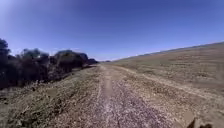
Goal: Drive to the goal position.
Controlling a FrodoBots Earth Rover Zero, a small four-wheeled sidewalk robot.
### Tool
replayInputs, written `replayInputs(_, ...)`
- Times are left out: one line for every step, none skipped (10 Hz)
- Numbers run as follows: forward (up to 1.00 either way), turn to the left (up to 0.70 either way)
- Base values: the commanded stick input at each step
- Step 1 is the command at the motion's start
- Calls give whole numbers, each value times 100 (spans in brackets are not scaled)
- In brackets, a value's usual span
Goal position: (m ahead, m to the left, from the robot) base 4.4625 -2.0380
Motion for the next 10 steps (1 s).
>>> replayInputs(70, 0)
replayInputs(70, 0)
replayInputs(70, 0)
replayInputs(70, 0)
replayInputs(70, 0)
replayInputs(70, 0)
replayInputs(70, 0)
replayInputs(70, 0)
replayInputs(70, 0)
replayInputs(70, 0)
